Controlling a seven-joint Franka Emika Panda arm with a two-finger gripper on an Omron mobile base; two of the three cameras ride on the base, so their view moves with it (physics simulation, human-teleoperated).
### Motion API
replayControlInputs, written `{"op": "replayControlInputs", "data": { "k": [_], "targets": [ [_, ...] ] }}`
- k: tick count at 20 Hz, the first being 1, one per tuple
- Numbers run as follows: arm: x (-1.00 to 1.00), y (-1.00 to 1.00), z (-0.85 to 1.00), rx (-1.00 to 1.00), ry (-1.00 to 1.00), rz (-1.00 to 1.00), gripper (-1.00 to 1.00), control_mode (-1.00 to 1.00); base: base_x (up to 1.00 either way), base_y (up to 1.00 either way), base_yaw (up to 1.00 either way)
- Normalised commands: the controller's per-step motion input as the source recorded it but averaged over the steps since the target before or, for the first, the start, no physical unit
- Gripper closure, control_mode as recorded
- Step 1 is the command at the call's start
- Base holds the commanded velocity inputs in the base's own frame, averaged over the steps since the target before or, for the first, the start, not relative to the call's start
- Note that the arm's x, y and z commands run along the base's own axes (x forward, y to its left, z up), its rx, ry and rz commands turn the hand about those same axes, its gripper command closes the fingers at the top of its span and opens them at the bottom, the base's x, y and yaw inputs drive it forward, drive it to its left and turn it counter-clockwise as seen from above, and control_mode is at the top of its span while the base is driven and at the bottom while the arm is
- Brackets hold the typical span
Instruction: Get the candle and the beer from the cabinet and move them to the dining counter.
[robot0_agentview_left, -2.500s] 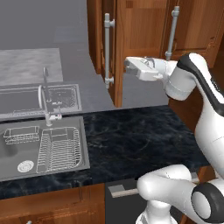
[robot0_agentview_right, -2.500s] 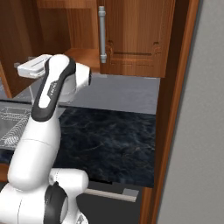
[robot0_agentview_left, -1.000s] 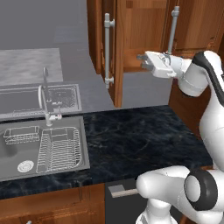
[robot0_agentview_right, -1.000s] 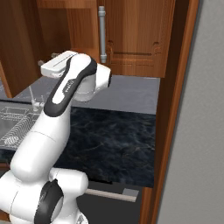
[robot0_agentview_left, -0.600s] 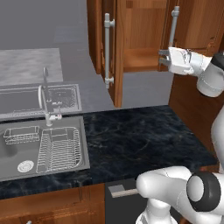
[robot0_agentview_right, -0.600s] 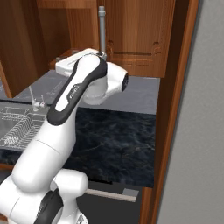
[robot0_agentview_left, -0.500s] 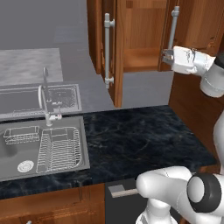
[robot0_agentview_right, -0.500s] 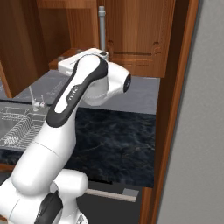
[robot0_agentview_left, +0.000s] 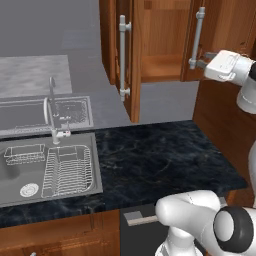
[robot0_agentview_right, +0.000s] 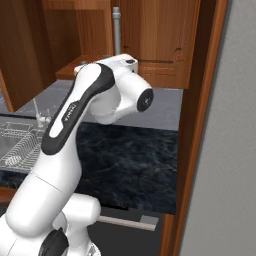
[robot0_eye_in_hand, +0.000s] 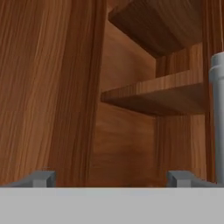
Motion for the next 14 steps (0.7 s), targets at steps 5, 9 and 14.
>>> {"op": "replayControlInputs", "data": {
  "k": [5, 9, 14],
  "targets": [
    [0.00, -0.07, 0.00, 0.00, 0.00, -0.42, -1.00, -1.00, 0.00, 0.00, 0.00],
    [0.00, -0.11, 0.00, 0.00, 0.00, -0.36, -1.00, -1.00, 0.00, 0.00, 0.00],
    [0.00, -0.16, 0.00, 0.00, 0.00, -0.21, -1.00, -1.00, 0.00, 0.00, 0.00]
  ]
}}
